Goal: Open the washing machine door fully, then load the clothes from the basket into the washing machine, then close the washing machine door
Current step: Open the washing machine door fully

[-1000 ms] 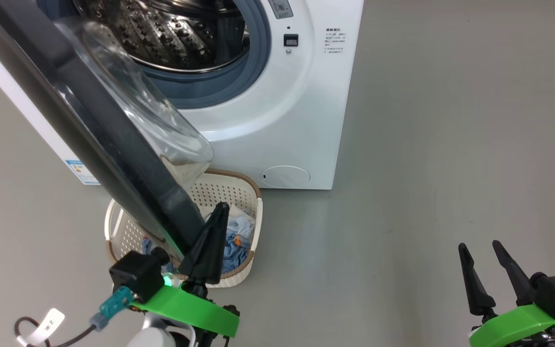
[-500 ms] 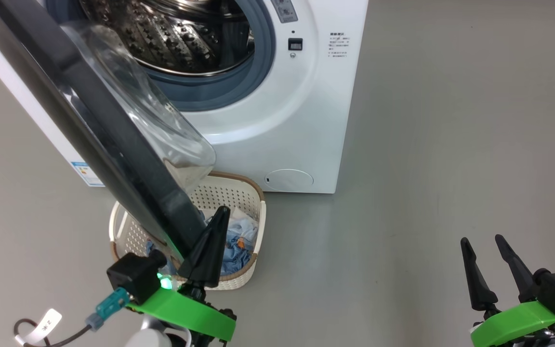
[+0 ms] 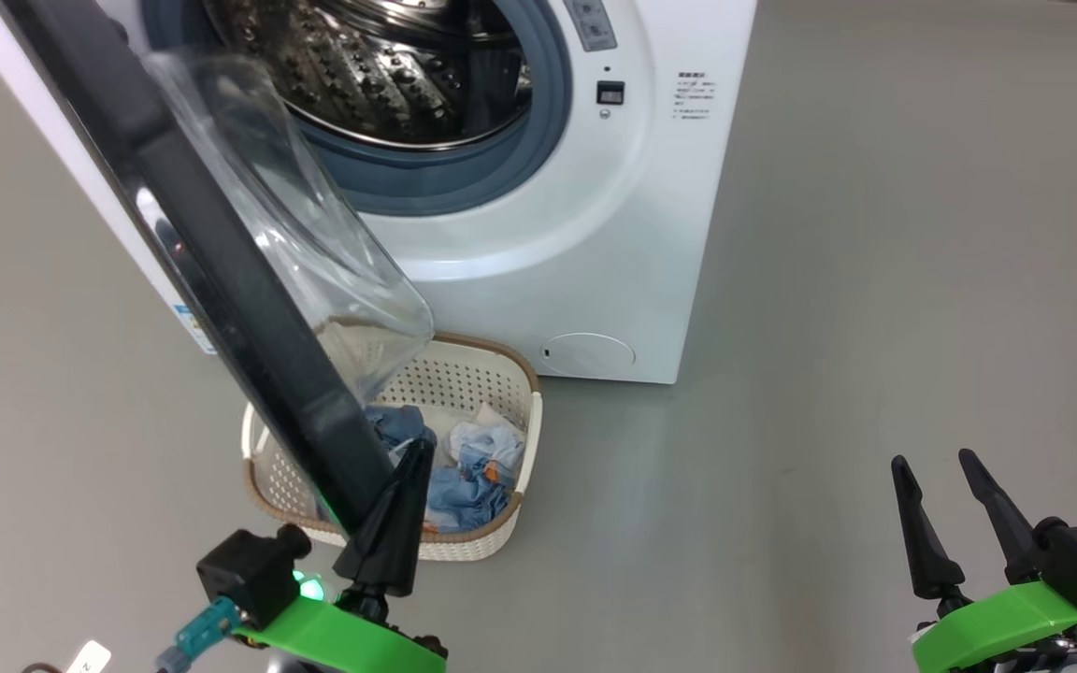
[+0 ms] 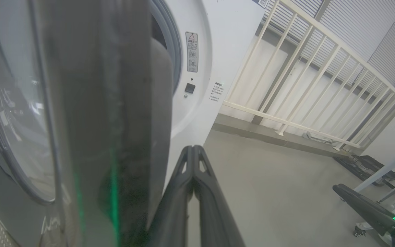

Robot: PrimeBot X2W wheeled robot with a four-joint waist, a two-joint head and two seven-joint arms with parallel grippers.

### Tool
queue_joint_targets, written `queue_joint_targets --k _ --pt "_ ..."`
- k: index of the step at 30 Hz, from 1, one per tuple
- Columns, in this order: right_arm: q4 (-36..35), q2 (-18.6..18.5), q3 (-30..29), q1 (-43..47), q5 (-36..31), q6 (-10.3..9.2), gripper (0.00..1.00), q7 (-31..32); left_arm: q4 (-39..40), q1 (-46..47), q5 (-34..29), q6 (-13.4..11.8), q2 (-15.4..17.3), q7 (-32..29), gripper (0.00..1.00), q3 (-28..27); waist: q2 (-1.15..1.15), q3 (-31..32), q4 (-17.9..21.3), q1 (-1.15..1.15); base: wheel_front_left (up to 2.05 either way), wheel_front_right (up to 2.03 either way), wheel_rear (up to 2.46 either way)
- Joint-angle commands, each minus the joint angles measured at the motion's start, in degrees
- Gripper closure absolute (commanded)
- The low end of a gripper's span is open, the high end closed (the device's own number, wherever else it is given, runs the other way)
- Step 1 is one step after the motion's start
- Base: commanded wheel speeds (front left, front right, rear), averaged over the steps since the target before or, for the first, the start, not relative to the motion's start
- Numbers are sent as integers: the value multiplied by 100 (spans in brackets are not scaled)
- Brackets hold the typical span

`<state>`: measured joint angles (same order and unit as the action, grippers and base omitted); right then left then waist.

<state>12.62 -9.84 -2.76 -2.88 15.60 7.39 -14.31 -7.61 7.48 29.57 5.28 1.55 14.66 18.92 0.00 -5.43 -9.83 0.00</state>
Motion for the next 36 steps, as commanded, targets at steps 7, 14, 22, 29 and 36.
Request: queue_joint_targets --k 7,14,22,29,36 --pt "-160 -109 138 -107 -97 10 0 -69 167 -33 -92 -83 132 34 100 -417 0 10 -215 0 0 0 0" --pt "-158 -142 134 -86 -96 10 0 -69 348 -235 -138 -207 132 34 100 -511 0 18 -434 0 0 0 0" --pt "-180 -189 84 -94 -101 10 0 -69 566 -387 -254 -367 132 34 100 -670 0 -35 -671 0 0 0 0" --pt "-193 -194 93 -92 -109 10 0 -69 613 -455 -338 -419 132 34 100 -954 0 -65 -770 0 0 0 0" --pt "-210 -196 99 -81 -111 10 0 -69 702 -521 -446 -517 132 34 100 -1458 0 -95 -829 0 0 0 0"
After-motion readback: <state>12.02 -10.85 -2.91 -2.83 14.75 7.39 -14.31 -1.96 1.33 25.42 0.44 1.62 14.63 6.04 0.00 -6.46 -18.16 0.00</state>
